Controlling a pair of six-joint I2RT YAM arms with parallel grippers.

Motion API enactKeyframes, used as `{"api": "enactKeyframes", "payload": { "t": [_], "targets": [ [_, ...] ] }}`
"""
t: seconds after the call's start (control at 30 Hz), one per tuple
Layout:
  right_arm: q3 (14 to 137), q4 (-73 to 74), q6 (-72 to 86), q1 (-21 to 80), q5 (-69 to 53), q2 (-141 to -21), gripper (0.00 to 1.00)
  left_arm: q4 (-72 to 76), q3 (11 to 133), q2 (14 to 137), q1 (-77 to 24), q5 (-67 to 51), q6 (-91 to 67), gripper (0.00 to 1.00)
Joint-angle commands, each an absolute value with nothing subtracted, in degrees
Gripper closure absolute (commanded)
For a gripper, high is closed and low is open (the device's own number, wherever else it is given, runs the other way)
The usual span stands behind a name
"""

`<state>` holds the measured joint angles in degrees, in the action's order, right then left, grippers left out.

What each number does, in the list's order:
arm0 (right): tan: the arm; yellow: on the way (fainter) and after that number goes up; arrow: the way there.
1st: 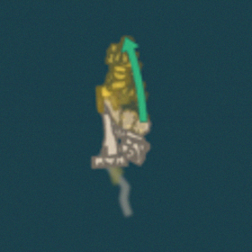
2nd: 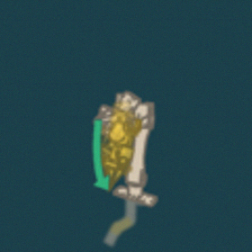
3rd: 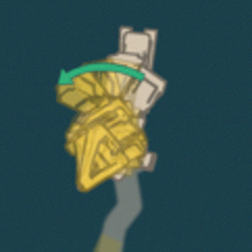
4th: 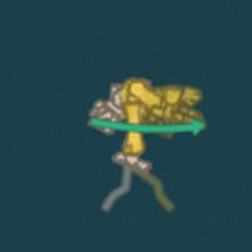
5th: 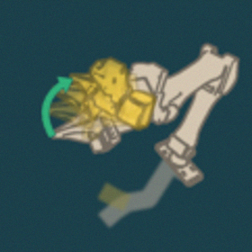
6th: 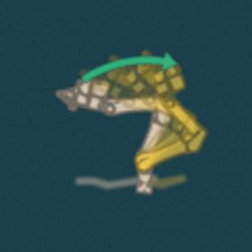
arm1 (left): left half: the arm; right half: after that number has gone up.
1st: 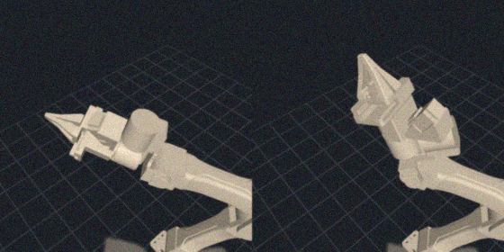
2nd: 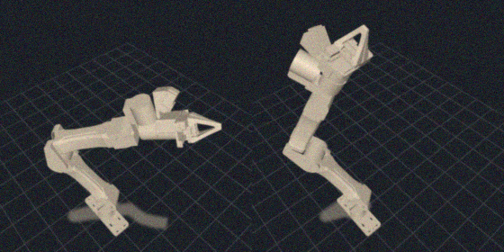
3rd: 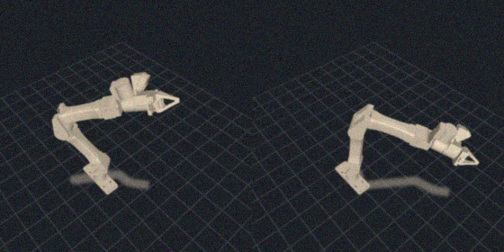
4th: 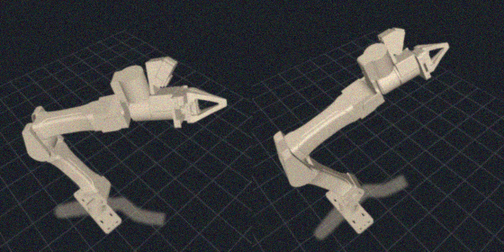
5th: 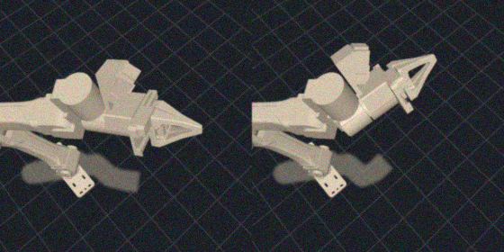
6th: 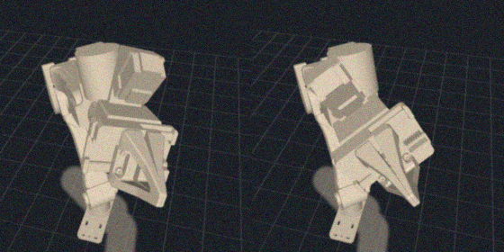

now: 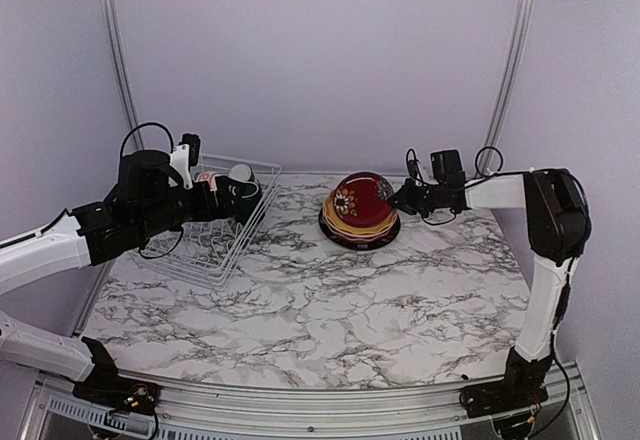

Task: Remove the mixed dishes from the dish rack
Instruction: Place the plate with another plate, then grab the cup from the dish rack.

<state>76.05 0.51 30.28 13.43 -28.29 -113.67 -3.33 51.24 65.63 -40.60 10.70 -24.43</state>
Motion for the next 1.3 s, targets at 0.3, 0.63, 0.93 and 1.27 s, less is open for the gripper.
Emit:
{"api": "enactKeyframes", "payload": {
  "t": [0.3, 0.63, 0.93, 1.27],
  "targets": [
    [80.1, -0.3, 28.7, 13.4, -28.2, -115.9, 0.82, -7.5, 53.5, 68.2, -38.9, 12.4, -24.2, 0.01],
    [83.4, 9.1, 20.9, 15.3, -18.8, -116.1, 0.66, -7.8, 54.4, 68.9, -38.0, 12.7, -24.0, 0.01],
    [84.7, 13.9, 16.3, 18.3, -10.6, -114.6, 0.53, -10.6, 57.4, 71.5, -36.7, 16.5, -26.1, 0.01],
    [78.7, 10.1, 13.5, 18.2, -9.4, -105.3, 0.18, -14.3, 63.1, 75.8, -33.7, 22.1, -26.7, 0.01]
  ]
}}
